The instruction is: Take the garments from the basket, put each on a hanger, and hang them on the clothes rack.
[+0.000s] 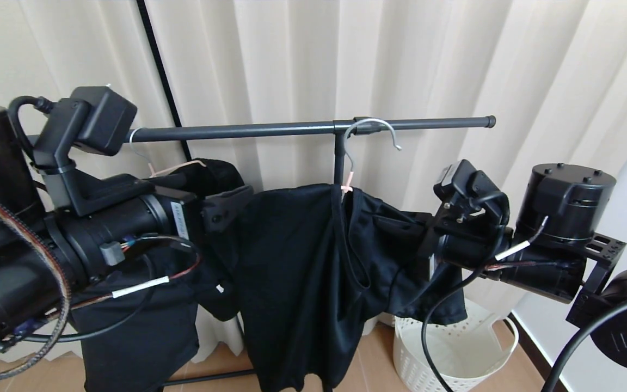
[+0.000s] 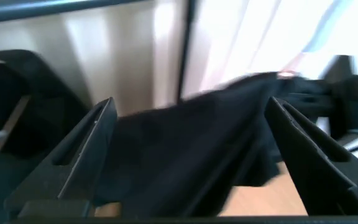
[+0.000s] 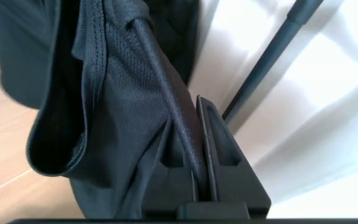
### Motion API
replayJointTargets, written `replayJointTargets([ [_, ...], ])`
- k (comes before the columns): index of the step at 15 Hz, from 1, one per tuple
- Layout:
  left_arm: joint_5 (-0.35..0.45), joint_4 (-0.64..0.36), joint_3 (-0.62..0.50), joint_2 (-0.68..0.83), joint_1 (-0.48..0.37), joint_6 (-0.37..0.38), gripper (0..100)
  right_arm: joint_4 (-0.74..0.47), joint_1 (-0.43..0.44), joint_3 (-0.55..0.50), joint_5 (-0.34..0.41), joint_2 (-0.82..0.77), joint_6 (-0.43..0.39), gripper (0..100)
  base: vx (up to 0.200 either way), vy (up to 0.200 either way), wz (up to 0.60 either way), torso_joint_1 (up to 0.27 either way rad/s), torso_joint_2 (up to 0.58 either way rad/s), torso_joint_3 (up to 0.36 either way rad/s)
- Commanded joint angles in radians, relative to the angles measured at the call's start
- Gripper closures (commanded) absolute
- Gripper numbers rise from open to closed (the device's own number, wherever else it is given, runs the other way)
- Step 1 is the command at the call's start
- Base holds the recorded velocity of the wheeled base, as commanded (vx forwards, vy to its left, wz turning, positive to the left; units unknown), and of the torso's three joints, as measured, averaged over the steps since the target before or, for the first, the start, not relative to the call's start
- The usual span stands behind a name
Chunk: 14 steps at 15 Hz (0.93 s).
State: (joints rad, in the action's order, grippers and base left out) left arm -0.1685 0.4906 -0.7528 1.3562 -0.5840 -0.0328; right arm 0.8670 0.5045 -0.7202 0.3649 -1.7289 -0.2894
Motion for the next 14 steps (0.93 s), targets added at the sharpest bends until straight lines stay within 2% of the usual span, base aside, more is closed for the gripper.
replayJointTargets([
  [1, 0.307, -0.038, 0.050, -0.101, 0.273, 0.013, 0, 0.000, -0.084, 0.004, 0.101, 0.012, -0.008, 100, 0.000, 0.000, 0.00, 0.000, 0.00, 0.000],
  [3, 0.501, -0.044, 0.089, -0.114, 0.383, 0.010, 0, 0.000, -0.118, 0.016, 0.190, 0.014, -0.008, 100, 0.000, 0.000, 0.00, 0.000, 0.00, 0.000],
  [6, 0.707, -0.044, 0.136, -0.108, 0.471, -0.012, 0, 0.001, -0.124, 0.018, 0.210, 0.022, -0.008, 100, 0.000, 0.000, 0.00, 0.000, 0.00, 0.000],
  [7, 0.747, -0.044, 0.150, -0.108, 0.475, -0.012, 0, 0.001, -0.124, 0.016, 0.210, 0.022, -0.008, 100, 0.000, 0.000, 0.00, 0.000, 0.00, 0.000],
  [9, 0.768, -0.044, 0.184, -0.103, 0.471, -0.009, 0, 0.001, -0.124, 0.018, 0.212, 0.026, -0.008, 100, 0.000, 0.000, 0.00, 0.000, 0.00, 0.000],
  [14, 0.745, -0.044, 0.197, -0.031, 0.471, -0.012, 0, 0.001, -0.124, 0.025, 0.229, 0.060, -0.007, 100, 0.000, 0.000, 0.00, 0.000, 0.00, 0.000],
])
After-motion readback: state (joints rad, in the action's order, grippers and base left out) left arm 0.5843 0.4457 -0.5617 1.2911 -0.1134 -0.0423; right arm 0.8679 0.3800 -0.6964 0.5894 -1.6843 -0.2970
